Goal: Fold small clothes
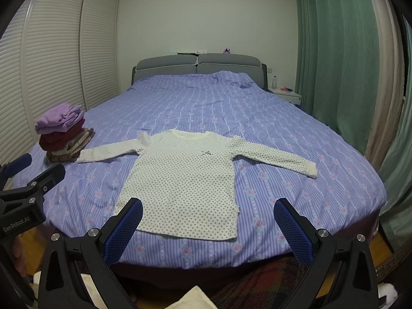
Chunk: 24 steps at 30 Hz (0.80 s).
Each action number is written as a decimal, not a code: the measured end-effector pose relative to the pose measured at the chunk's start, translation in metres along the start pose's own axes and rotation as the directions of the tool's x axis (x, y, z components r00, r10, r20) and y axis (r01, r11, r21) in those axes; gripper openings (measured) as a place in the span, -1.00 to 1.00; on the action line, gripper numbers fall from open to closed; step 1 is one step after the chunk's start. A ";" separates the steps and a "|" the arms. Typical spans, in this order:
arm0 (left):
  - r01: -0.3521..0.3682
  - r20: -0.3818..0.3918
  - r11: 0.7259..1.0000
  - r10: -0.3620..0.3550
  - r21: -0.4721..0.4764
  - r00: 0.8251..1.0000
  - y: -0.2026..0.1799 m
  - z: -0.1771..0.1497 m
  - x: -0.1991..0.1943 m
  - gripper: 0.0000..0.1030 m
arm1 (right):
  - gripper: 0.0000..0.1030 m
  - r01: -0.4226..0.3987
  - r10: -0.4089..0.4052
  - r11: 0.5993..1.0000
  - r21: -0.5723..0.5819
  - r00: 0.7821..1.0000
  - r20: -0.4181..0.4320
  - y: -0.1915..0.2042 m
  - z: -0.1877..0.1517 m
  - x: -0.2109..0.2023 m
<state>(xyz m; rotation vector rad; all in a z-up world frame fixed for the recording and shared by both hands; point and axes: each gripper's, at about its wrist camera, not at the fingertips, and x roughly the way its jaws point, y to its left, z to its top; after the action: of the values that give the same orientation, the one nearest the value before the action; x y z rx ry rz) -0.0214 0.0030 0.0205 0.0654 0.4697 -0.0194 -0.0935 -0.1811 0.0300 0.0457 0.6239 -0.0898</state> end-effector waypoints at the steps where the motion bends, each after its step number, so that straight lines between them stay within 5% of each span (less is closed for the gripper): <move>1: 0.000 0.000 1.000 0.000 0.000 1.000 0.000 0.000 0.000 1.00 | 0.99 -0.001 0.001 1.000 0.000 1.000 0.000 0.000 0.000 0.000; 24: -0.024 -0.057 0.999 0.022 -0.037 0.998 0.015 -0.004 0.025 1.00 | 0.99 0.004 -0.005 1.000 -0.024 0.999 -0.051 0.005 0.000 0.020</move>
<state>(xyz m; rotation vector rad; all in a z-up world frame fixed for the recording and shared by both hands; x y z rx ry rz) -0.0001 0.0178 0.0065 0.0341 0.5252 0.0141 -0.0769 -0.1778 0.0180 0.0235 0.6757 -0.0860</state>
